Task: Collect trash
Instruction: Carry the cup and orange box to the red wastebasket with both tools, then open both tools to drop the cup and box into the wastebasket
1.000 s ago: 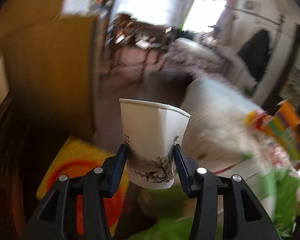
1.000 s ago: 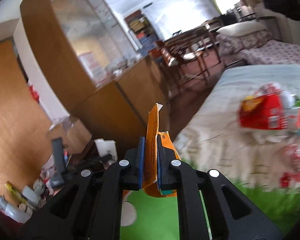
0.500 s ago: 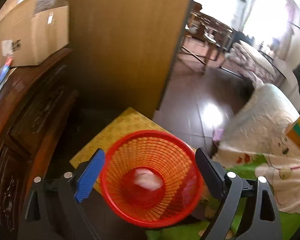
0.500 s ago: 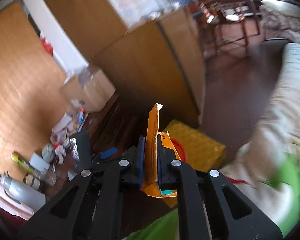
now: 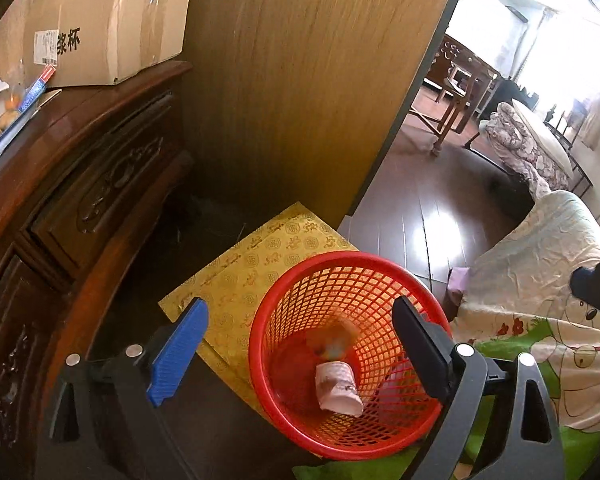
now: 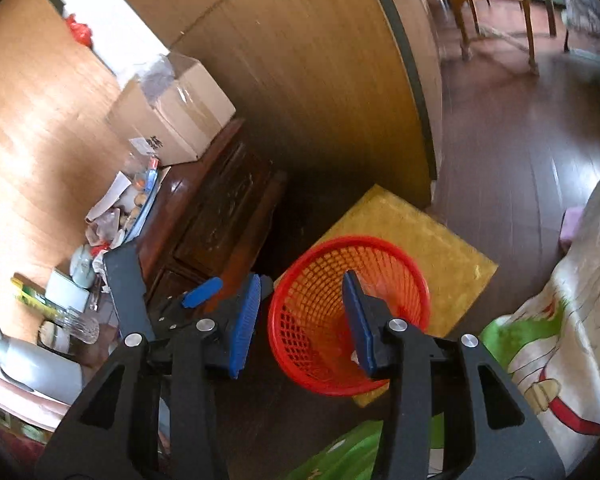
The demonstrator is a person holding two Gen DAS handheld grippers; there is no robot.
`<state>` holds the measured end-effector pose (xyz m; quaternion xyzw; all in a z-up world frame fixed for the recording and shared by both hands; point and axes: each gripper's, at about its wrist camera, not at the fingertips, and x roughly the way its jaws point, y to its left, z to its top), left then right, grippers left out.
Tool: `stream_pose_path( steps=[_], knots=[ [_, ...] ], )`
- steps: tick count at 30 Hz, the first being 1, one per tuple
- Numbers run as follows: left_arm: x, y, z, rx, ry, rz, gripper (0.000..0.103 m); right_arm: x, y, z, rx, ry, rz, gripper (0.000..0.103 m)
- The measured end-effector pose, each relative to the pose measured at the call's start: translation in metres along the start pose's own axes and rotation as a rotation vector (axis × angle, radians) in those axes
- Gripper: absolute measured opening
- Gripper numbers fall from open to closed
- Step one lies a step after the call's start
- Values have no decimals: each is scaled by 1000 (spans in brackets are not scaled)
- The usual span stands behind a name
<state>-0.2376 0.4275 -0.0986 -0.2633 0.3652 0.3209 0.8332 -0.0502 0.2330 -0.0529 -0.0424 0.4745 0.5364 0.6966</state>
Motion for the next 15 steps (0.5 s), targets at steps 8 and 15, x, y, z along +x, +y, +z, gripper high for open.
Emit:
stream_pose_path(
  steps=[8, 15],
  knots=[
    [-22, -15, 7, 5, -37, -62, 91, -33, -5, -6, 19, -107, -34, 61],
    [-64, -40, 15, 72, -103, -82, 91, -64, -20, -15, 97, -181, -32, 68]
  ],
)
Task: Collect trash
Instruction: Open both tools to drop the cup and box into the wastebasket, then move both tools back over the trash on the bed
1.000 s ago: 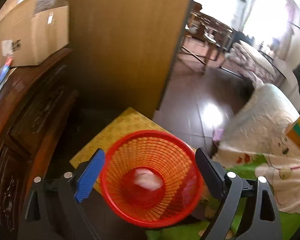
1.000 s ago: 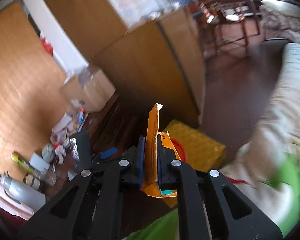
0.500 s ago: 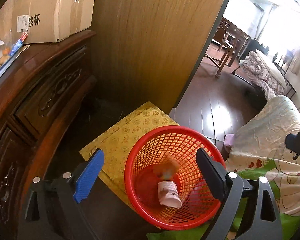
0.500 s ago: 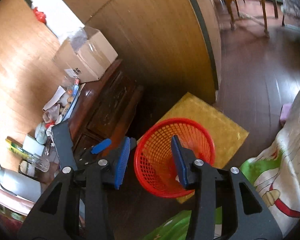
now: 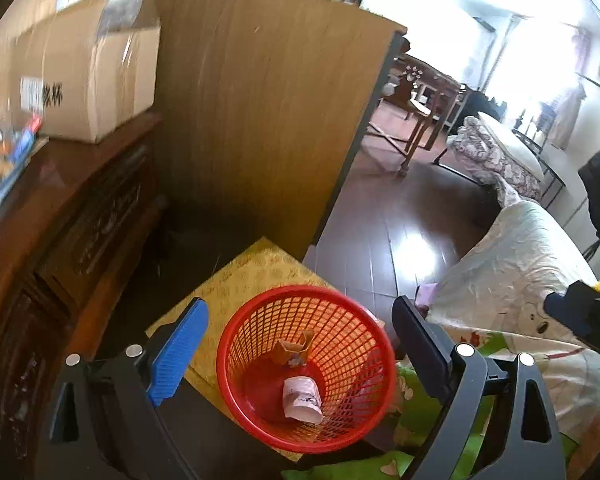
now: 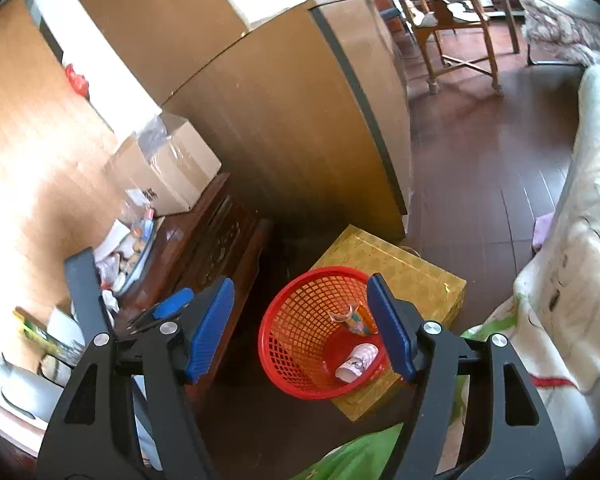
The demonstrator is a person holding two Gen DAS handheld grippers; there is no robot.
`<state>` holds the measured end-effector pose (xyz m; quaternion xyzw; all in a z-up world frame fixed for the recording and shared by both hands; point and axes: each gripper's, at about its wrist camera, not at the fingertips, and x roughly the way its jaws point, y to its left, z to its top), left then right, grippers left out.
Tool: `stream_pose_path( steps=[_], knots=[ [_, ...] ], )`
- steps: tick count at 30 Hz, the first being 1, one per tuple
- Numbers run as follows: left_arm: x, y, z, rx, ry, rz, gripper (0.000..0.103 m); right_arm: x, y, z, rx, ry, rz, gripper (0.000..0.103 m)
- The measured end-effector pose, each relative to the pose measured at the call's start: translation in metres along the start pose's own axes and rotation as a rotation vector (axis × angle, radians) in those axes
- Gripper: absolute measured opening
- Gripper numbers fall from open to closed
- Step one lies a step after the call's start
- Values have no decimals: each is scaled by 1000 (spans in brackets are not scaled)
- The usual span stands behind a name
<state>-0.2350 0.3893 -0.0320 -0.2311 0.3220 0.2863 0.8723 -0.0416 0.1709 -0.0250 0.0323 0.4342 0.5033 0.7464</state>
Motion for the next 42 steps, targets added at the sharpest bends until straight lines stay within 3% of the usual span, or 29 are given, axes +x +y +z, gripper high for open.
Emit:
stream_pose_path(
  steps=[7, 13, 15, 25, 33, 42],
  knots=[
    [-37, -41, 5, 116, -51, -23, 94, -40, -12, -7, 41, -74, -8, 68],
    [-64, -90, 3, 196, -52, -125, 95, -97, -28, -21, 31, -187, -66, 70],
    [-71, -111, 0, 235, -48, -151, 95, -119, -40, -28, 36, -227, -101, 75],
    [-96, -223, -36, 433, -10, -268, 97, -216, -132, -64, 239, -370, -196, 78],
    [-74, -320, -57, 568, 73, -371, 97, -293, -192, -95, 323, -477, -434, 86],
    [-30, -436, -55, 698, 95, -461, 97, -338, -255, -105, 491, -534, -554, 87]
  ],
)
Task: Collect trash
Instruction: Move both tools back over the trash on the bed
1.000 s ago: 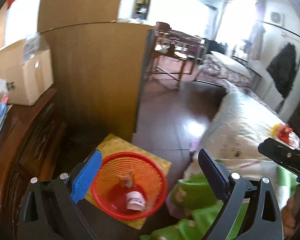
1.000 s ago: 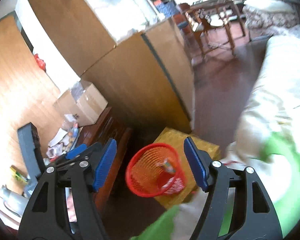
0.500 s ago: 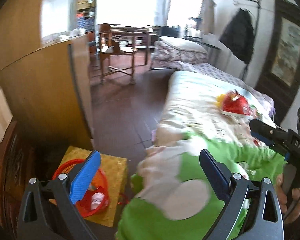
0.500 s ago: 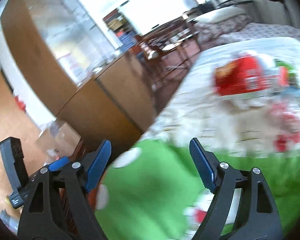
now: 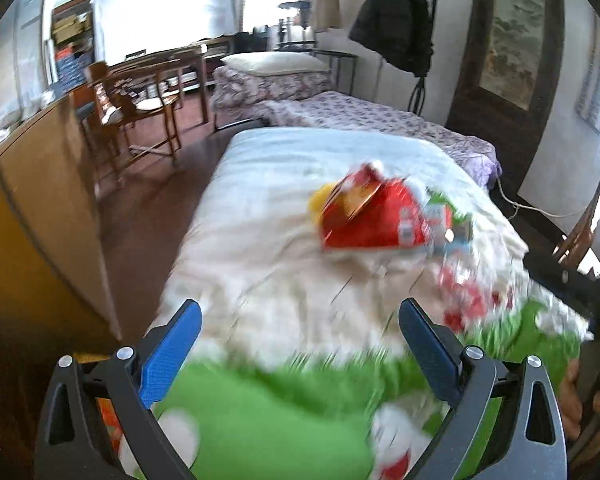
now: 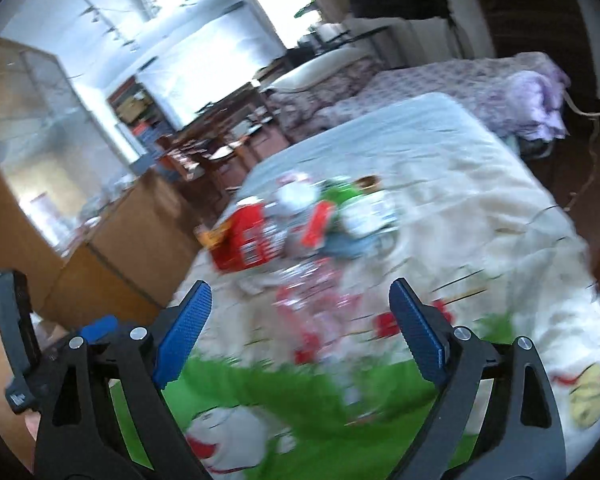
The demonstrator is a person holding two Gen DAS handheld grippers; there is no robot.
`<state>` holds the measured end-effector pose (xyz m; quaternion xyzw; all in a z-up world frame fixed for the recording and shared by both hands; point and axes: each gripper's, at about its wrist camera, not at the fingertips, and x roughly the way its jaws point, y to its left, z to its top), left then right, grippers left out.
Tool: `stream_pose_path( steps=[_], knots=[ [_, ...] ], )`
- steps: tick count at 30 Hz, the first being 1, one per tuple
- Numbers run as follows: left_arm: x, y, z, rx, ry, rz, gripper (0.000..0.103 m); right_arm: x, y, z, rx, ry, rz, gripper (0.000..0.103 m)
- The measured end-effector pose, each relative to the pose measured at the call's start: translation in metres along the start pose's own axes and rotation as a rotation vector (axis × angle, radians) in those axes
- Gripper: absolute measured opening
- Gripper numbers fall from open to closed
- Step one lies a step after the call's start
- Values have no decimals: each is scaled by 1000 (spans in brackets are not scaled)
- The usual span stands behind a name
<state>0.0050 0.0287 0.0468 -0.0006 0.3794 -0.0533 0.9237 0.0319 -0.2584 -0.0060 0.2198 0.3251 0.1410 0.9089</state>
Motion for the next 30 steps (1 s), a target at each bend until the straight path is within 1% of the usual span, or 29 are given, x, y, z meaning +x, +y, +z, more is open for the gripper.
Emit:
stream_pose_path(
  steps=[3, 5, 6, 9, 13, 15, 17, 20, 22, 24, 27, 28, 30],
  knots=[
    [23, -27, 23, 26, -9, -52, 97, 2, -9, 5, 43, -17, -25, 87],
    [37, -50, 37, 70, -19, -84, 97, 3, -20, 6, 81, -26, -39, 87],
    [42, -59, 41, 89, -25, -88, 97, 3, -26, 6, 102, -26, -39, 87],
    [67, -87, 55, 141, -38, -74, 97, 2, -35, 6, 139, -44, -37, 87],
    [102, -94, 61, 123, 3, -28, 97, 0, -39, 5, 147, -64, -42, 87],
    [110, -88, 56, 124, 11, 2, 97, 4, -37, 4, 135, -52, -47, 87],
    [112, -78, 47, 135, 12, 49, 97, 5, -34, 4, 121, -47, -48, 87],
    [105, -53, 32, 103, 30, 70, 97, 2, -28, 2, 97, -60, -54, 87],
    [98, -35, 21, 53, 55, 45, 97, 1, -25, 0, 90, -61, -53, 87],
    [88, -18, 9, -2, 60, 7, 97, 1, -25, -1, 93, -56, -47, 87],
    [67, 14, -4, -129, 34, -89, 97, 0, -25, -2, 100, -54, -40, 87],
    [62, 20, -5, -150, 24, -95, 97, 0, -25, -2, 100, -54, -38, 87],
    [56, 32, -5, -186, 12, -78, 97, -1, -23, -3, 92, -53, -37, 87]
  ],
)
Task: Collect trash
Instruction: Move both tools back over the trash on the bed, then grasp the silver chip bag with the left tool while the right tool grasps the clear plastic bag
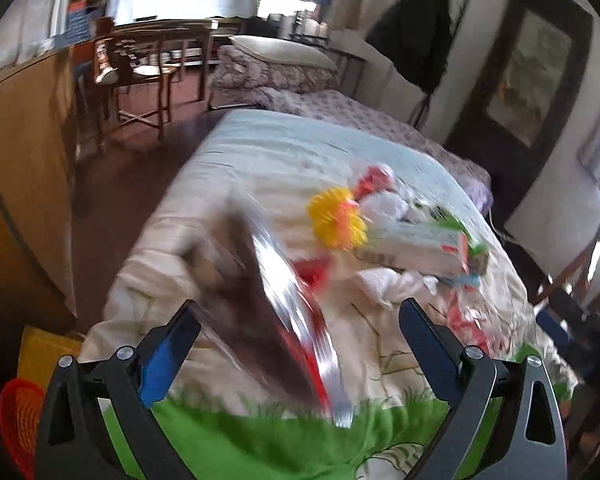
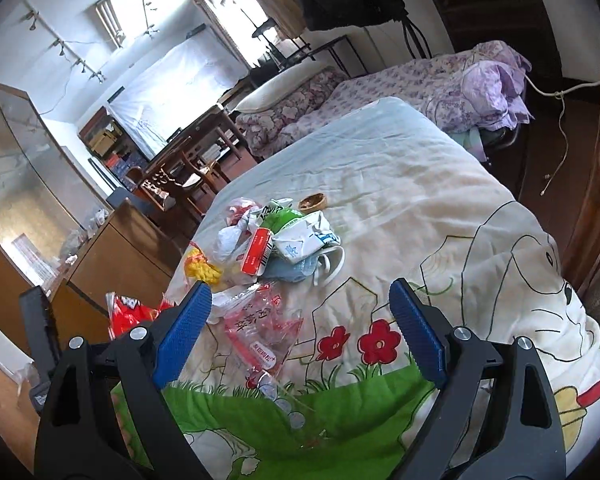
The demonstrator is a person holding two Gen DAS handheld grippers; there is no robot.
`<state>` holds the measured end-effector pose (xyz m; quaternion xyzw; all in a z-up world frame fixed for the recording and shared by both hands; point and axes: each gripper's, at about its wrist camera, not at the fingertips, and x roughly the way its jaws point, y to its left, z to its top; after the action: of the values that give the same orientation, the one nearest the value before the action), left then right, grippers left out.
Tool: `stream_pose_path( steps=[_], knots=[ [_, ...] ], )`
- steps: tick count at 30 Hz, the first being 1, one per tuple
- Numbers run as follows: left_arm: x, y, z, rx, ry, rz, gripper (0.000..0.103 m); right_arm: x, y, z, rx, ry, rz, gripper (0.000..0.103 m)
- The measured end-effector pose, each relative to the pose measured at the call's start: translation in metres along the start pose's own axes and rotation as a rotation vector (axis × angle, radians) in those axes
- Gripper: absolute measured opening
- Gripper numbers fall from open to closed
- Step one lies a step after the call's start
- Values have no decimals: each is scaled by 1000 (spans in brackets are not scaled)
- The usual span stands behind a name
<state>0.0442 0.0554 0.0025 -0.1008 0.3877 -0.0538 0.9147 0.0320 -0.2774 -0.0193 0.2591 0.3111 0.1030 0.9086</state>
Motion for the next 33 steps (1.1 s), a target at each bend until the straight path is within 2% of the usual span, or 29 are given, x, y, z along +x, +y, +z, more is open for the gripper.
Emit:
stream_pose_path(
  steps=[6, 12, 15, 18, 21, 23, 25, 28, 31, 33],
  knots=[
    [-9, 16, 10, -49, -24, 33, 97, 2, 3, -2, -12, 13, 2, 87],
    [2, 12, -4, -63, 76, -14, 97, 5, 1, -3, -4, 29, 7, 87],
    [9, 16, -10, -98, 125, -9, 97, 8, 2, -4, -10, 41, 5, 87],
    [16, 18, -11, -118, 150, -4, 97, 11, 3, -5, -17, 57, 8, 87],
    [17, 12, -11, -86, 148, -6, 94, 12, 5, -7, -23, 64, 8, 87],
    [17, 5, -11, -55, 144, -17, 84, 13, 6, -8, -25, 67, 8, 87],
    [18, -1, -13, -24, 149, -42, 64, 13, 7, -8, -26, 70, 8, 87],
    [17, -5, -13, -2, 140, -59, 43, 15, 9, -9, -37, 79, 10, 87],
    [11, -7, -13, 1, 107, -92, 36, 19, 15, -13, -63, 102, 11, 87],
    [3, -8, -12, 4, 63, -123, 35, 23, 21, -16, -98, 120, 3, 87]
  ],
)
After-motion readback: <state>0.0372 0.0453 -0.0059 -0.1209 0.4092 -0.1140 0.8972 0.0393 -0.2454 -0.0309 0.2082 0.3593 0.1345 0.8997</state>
